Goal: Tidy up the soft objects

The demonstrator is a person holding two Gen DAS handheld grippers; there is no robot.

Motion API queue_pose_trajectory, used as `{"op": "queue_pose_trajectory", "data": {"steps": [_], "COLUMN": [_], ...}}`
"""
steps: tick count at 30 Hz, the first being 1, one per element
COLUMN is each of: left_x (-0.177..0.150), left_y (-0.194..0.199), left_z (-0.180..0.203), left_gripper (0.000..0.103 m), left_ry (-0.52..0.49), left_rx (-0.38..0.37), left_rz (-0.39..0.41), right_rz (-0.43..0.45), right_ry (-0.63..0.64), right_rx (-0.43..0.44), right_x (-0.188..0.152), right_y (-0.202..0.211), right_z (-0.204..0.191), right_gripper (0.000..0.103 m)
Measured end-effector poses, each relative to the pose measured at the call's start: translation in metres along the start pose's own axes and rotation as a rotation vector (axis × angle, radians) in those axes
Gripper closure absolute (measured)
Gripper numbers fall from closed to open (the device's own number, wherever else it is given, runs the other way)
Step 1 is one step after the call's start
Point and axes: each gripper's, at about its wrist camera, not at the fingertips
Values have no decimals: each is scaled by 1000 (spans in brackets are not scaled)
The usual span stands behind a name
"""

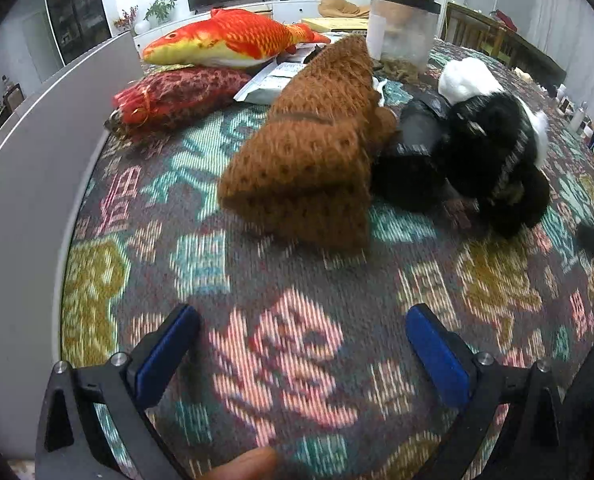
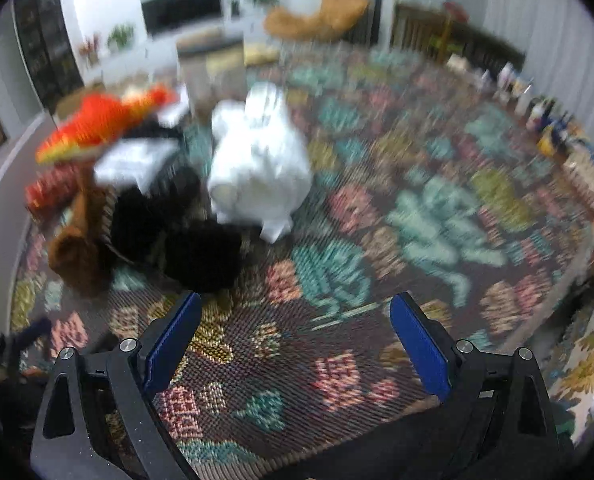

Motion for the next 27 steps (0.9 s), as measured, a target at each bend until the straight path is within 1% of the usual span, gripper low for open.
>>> {"op": "queue_pose_trajectory", "data": {"steps": [2,5,6,7,8,9,12,14,16,21,27], "left_x": [14,39,45,53,60,68,88,96,97,92,95], "left_y": [-7,-22,-25,-29,-34,-38,-54,-61,-62,-61,-62], "left_z": [-1,-7,-8,-10,-12,-14,-19,-23,-23,-30,-27], "left_gripper": [0,0,0,0,0,0,0,0,0,0,0], "left_ry": [-7,-4,-4,-3,0,8,20,21,23,22,21], "left_rx": [-3,-9,-11,-14,-12,-10,-4,-5,-4,-5,-3], "left_rz": [-21,-30,-29,-24,-19,-12,20,50,94,97,97], "right_rz": [-56,-123,-122,-94,-81,-66,-11,31,83,77,76], "right_ry": [-28,-42,-51,-69,-76,-95,-168,-169,-153,-147,-148], "right_rx": [1,-55,-53,-50,-70,-68,-91,-127,-113,-112,-112], "right_x": [4,13,15,19,25,31,52,63,64,67,68], "right_y": [-22,-54,-59,-61,-62,-66,-80,-90,-92,-95,-96], "right_z": [3,8,11,15,16,21,35,36,36,34,34], "right_gripper": [7,7,5,5,5,5,5,4,3,3,3]}}
Point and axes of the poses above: each gripper's, at about its wrist camera, not at the fingertips, and y roughly against the way its jaws point, z to its right, x to its top
